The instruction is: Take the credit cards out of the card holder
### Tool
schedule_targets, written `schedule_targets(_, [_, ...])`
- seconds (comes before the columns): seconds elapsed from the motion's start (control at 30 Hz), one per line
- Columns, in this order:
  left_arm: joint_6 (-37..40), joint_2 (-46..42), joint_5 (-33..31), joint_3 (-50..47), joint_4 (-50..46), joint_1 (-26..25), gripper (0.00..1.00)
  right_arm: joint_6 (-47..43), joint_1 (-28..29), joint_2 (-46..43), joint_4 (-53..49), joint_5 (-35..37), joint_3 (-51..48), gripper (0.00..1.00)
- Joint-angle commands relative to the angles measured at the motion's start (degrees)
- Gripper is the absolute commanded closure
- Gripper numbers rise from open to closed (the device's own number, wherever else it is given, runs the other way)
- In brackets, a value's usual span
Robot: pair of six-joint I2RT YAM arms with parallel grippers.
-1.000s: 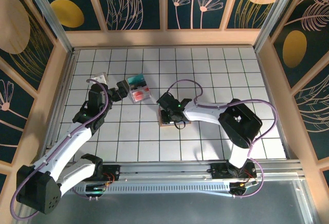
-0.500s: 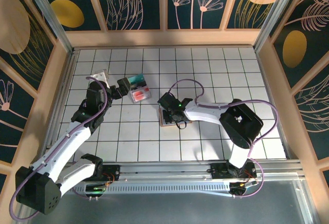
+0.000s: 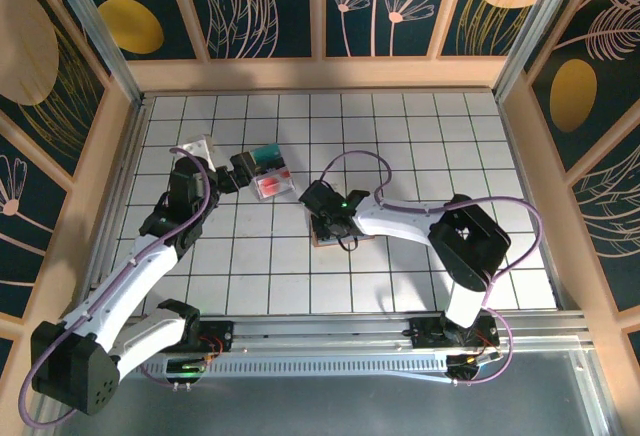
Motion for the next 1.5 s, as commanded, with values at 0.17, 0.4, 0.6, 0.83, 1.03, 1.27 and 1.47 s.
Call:
schedule_targets(0.17, [0.1, 1.0, 0.9, -0.3, 2.2, 0.1, 0.01, -0.6, 0.9, 2.0, -1.2, 1.0, 1.1, 0.65])
schedule_targets(0.4, [0.5, 2.3, 1.7, 0.2, 2.6, 0.2, 0.01, -0.6, 0.8, 4.3, -1.3, 0.7, 1.4, 0.53])
schedule_targets(0.6, [0.6, 2.0, 1.7, -0.1, 2.7, 0.1, 0.01, 0.0, 0.9, 5.3, -1.4, 0.6, 0.7, 0.47])
schedule_targets(0.83, [1.2, 1.5, 1.8, 0.7, 1.9, 0.2, 0.01, 0.8, -0.1, 4.2, 1.8, -3.2, -2.2, 0.62])
schedule_targets(1.03, [1.5, 1.4, 2.9, 1.5, 1.9, -0.8, 0.01, 0.7, -2.2, 0.5, 3.8, -4.5, -3.9, 0.72])
schedule_targets(1.27, [1.9, 2.3, 0.3, 1.9, 1.3, -4.3, 0.01, 0.6, -2.6, -0.9, 2.8, -3.0, -2.9, 0.76])
schedule_targets(1.47, [2.6, 6.0, -4.7, 2.8, 0.2, -9.6, 0.01, 2.1, -2.8, -1.3, -0.2, 1.6, -2.3, 0.74])
